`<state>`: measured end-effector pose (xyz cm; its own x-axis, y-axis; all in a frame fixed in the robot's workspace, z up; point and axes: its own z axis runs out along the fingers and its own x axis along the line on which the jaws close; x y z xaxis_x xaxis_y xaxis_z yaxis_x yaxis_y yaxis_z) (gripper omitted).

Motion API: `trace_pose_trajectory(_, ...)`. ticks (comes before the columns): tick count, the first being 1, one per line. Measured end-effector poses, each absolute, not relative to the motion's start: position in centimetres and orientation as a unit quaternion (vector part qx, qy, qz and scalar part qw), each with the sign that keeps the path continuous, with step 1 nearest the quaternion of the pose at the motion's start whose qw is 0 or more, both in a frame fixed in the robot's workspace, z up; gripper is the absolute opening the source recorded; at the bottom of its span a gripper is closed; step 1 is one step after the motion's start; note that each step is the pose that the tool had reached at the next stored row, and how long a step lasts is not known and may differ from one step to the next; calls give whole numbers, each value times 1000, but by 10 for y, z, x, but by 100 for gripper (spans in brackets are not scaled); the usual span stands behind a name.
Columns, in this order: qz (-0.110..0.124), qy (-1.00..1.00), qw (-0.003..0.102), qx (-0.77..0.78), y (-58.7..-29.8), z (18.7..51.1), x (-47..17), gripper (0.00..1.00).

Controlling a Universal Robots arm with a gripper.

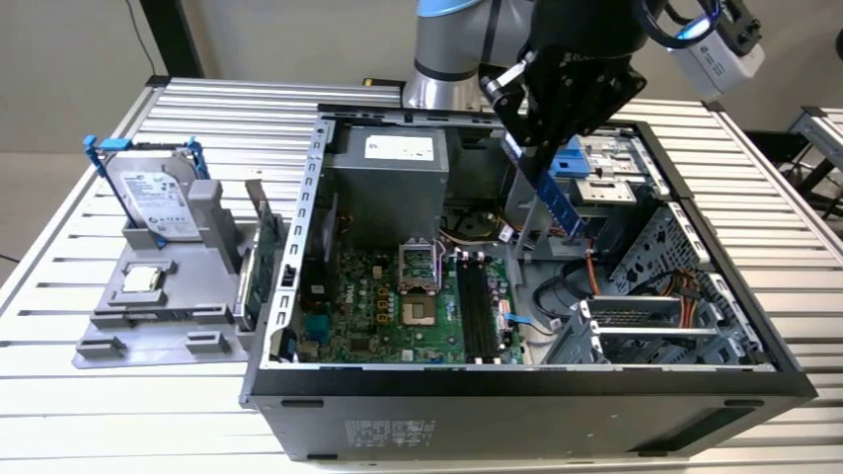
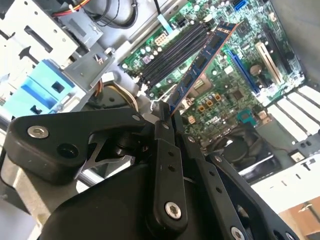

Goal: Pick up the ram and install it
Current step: 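Insert the ram into the slot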

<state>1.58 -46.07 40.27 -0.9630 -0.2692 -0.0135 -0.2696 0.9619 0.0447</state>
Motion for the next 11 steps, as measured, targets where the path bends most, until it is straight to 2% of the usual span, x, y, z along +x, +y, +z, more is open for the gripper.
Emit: trace_pose_trajectory(11, 23, 998, 3, -64, -461, 403, 16, 0)
